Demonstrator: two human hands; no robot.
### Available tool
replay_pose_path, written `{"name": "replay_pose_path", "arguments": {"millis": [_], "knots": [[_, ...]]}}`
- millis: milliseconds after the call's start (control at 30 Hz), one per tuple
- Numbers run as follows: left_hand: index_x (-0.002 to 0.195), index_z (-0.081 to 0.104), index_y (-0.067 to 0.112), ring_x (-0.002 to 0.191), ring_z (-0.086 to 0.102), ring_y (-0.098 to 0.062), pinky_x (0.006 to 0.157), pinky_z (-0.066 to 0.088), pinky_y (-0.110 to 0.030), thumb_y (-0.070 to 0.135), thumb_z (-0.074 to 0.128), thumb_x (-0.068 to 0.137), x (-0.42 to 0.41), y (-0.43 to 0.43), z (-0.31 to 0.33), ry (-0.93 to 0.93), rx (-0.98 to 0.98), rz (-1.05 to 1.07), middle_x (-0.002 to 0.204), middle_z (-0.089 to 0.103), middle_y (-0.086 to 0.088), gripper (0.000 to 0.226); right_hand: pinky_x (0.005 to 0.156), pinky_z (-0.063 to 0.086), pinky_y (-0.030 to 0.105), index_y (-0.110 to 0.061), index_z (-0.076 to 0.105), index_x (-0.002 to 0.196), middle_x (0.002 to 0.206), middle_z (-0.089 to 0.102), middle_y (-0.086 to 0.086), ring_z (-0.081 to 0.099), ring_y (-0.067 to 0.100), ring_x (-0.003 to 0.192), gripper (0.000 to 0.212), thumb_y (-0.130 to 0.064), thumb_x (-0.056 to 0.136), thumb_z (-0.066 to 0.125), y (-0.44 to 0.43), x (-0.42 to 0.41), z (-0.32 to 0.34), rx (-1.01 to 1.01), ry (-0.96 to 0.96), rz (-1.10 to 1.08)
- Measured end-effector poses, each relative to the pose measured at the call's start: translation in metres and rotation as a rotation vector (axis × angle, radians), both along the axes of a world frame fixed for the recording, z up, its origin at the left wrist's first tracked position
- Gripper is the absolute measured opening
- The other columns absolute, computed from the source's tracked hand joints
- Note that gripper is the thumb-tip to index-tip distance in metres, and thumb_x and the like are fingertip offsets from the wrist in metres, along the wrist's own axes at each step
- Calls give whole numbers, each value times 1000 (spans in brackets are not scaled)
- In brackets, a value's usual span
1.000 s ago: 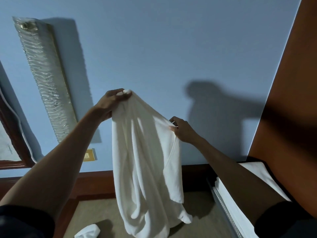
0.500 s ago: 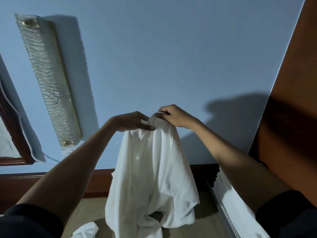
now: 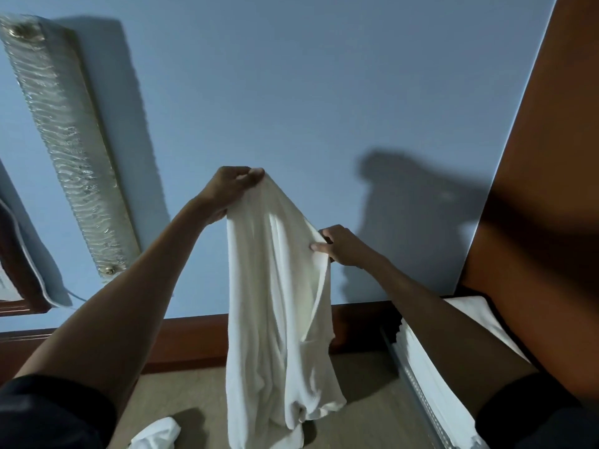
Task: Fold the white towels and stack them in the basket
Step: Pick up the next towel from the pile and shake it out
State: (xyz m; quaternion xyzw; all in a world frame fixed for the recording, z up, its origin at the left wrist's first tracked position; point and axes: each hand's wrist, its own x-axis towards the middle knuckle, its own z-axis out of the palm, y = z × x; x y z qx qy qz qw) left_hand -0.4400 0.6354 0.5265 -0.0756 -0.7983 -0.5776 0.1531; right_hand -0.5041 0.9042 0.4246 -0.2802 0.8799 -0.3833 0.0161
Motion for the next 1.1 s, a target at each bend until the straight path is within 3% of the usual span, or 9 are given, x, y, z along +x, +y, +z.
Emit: {"name": "replay_pose_path", "arguments": {"millis": [133,233,300,400,500,633,867,1000,1100], "knots": [[75,61,12,57,50,-23,46,35,-20,37,79,89,-9,-21,-13,-145,-396,164,67,54,-2,34,56,39,24,-13,68,91,72,65,-6,52,9,60,25,-38,98,66,0,10,25,-209,-14,59],[124,67,36,96,68,-18,81,55,-30,45,93,68,-4,-11,-26,-346,-634,-26,107,70,4,62,68,48,23,-18,70,95,85,73,-5,65,6,75,27,-43,100,61,-8,18,45,-210,-17,150],[133,62,43,107,69,-13,94,55,-31,46,93,68,-1,7,-34,-434,-602,-213,115,73,8,73,78,52,21,-16,72,101,95,76,-1,70,6,85,26,-39,101,60,-15,22,54,-197,-35,189],[118,76,22,100,73,-15,86,58,-27,36,78,90,6,25,-36,-474,-452,-344,109,78,0,31,77,51,19,-16,74,103,95,76,-3,68,4,85,24,-37,101,62,-18,21,59,-140,-39,182],[97,77,10,83,71,-15,72,56,-25,32,71,96,7,16,-26,-407,-347,-341,92,76,-3,23,70,46,24,-25,73,98,88,74,-2,63,6,76,20,-44,96,67,-6,15,55,-59,26,111],[98,72,1,71,64,-15,62,54,-25,30,68,99,6,5,-15,-304,-183,-241,83,67,-7,30,60,37,27,-26,67,89,73,60,-3,53,14,68,10,-32,97,66,9,5,40,152,133,27],[86,69,3,66,63,-22,59,53,-31,32,70,98,-5,-12,-19,-218,-18,62,77,65,-8,31,56,26,32,-11,46,68,65,39,-1,36,14,56,43,-38,99,62,26,3,34,211,62,-32],[76,53,10,49,37,-18,46,24,-22,32,64,100,-13,-15,-29,-185,-62,210,65,40,-4,34,64,38,29,-23,68,86,78,60,-6,55,12,69,29,-48,99,60,36,4,46,344,0,2],[84,58,13,53,40,-18,44,26,-22,22,53,104,-13,-10,-35,-195,-160,226,71,46,-4,23,70,49,31,-26,71,97,89,69,-7,65,13,79,26,-51,94,65,36,2,45,258,-71,28]]}}
